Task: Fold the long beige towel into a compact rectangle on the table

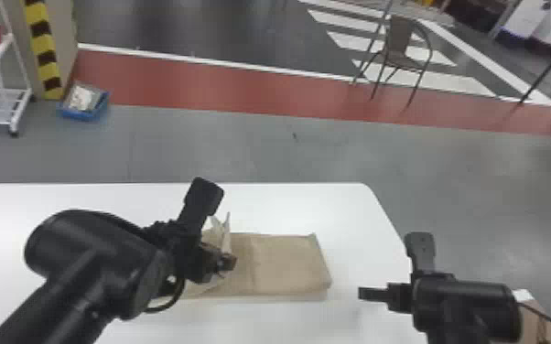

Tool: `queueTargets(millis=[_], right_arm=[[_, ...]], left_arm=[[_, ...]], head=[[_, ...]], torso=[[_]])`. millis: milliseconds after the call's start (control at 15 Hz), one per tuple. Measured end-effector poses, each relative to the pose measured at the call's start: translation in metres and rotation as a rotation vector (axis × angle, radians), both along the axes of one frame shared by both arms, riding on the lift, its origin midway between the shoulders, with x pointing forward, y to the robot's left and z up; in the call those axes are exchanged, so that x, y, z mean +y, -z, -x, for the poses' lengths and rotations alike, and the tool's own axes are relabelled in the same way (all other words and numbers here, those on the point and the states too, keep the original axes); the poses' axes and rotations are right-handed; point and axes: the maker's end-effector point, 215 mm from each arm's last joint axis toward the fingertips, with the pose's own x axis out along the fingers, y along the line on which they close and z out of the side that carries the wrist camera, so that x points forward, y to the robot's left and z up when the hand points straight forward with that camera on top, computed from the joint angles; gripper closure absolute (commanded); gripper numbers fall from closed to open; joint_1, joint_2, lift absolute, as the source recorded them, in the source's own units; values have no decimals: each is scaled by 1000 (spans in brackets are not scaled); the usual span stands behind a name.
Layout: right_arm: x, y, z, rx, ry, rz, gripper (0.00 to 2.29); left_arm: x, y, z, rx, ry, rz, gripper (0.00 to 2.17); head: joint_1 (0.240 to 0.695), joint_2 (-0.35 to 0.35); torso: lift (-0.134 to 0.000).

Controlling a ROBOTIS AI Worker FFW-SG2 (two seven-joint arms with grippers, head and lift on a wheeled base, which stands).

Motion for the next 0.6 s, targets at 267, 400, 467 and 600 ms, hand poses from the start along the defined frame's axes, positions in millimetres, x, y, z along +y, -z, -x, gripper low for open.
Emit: queueTargets(millis=[267,400,467,600], right_arm=[[1,0,1,3,1,-4,83],[4,-5,2,-1,0,-18,83],[9,-10,1,-8,0,-40,83],[24,-22,-1,-25,10,-103,83]], left_arm=[[-6,-1,-1,-22,-1,7,33],[-6,-2,-3,-22,-3,15,33],[-5,-4,-3,-17,-3,27,33],[3,-6,-6,10,-22,77,36]], head=[[695,-350],[695,-350],[695,-350],[695,-350]], torso=[[0],[0],[0],[0]])
